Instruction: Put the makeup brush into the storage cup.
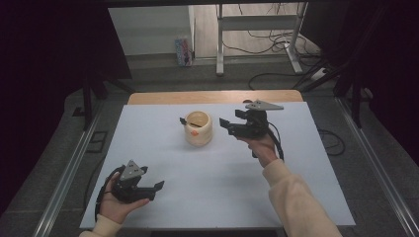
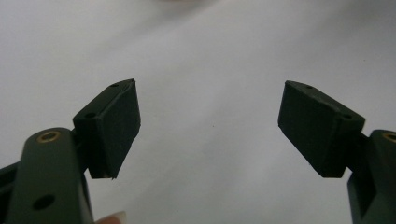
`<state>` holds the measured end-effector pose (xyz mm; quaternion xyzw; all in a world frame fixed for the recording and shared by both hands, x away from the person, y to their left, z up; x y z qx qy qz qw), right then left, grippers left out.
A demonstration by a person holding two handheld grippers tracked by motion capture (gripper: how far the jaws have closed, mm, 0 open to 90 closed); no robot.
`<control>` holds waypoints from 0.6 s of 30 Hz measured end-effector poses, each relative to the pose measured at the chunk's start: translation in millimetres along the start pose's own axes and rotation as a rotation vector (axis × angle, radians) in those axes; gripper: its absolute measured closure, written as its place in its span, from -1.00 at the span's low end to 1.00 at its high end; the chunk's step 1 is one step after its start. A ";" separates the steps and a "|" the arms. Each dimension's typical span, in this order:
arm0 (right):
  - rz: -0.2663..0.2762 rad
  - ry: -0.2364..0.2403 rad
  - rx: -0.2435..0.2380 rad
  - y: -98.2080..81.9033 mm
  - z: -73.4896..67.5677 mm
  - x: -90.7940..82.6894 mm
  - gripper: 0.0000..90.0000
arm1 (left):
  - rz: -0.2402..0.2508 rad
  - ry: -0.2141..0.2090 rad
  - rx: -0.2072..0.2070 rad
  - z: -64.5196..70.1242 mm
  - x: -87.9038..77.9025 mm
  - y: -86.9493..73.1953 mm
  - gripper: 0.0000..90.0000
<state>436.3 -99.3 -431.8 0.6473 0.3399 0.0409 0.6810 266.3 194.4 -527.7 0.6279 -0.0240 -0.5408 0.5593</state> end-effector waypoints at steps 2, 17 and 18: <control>-0.001 0.003 0.001 -3.3 4.7 -6.8 -0.45 | 0.003 0.003 0.001 -0.3 -0.8 0.3 -0.51; -0.040 0.018 -0.022 -44.7 36.0 -50.3 -0.47 | 0.000 0.007 -0.007 -2.6 -1.0 -1.1 -0.51; -0.043 0.015 -0.027 -48.8 37.5 -54.0 -0.47 | 0.000 0.006 -0.008 -2.5 -0.8 -1.2 -0.51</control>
Point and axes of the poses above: each handheld gripper's, and its own axes: x roughly forward along the jaws, y roughly out of its top, z roughly to its right, the point moved 6 cm from there along x, roughly forward along the jaws, and after that the axes turned 15 degrees about -y, right-handed, at the moved point
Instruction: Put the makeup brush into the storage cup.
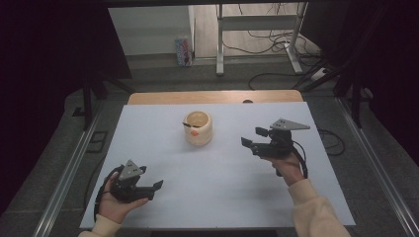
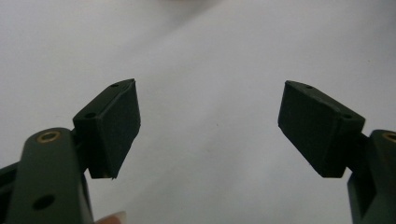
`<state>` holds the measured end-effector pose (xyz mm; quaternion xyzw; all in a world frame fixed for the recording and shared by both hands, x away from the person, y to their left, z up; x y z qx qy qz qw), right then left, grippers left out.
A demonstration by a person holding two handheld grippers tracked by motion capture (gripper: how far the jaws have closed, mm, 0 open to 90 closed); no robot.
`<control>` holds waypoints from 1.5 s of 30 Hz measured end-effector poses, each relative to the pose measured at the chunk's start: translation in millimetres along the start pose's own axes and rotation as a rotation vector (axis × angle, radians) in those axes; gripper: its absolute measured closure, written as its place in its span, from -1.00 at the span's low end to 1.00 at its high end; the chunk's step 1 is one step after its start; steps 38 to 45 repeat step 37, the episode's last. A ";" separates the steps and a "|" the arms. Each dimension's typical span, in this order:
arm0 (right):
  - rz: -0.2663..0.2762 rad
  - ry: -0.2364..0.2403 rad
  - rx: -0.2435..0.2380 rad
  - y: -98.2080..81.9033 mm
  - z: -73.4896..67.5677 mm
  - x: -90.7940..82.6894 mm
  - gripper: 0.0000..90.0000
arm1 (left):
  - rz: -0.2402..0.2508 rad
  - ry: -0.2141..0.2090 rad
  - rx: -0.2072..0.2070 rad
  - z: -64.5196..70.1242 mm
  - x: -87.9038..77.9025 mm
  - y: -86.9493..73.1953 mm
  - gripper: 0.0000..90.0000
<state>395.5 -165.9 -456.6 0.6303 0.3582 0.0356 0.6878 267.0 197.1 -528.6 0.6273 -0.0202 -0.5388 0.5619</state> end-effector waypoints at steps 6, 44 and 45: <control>-0.038 -0.029 -0.016 -30.0 11.8 -17.8 -0.47 | -0.001 0.001 0.001 0.1 -0.3 -0.4 -0.52; -0.138 -0.105 -0.071 -87.2 27.5 -65.0 -0.54 | -0.005 -0.013 0.009 -1.9 4.5 3.1 -0.52; -0.138 -0.105 -0.071 -87.2 27.5 -65.0 -0.54 | -0.005 -0.013 0.009 -1.9 4.5 3.1 -0.52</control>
Point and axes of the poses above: each handheld gripper's, and its own axes: x roughly forward along the jaws, y roughly out of its top, z roughly to its right, the point moved 6 cm from there along x, roughly forward along the jaws, and after that the axes turned 15 degrees about -y, right-handed, at the moved point
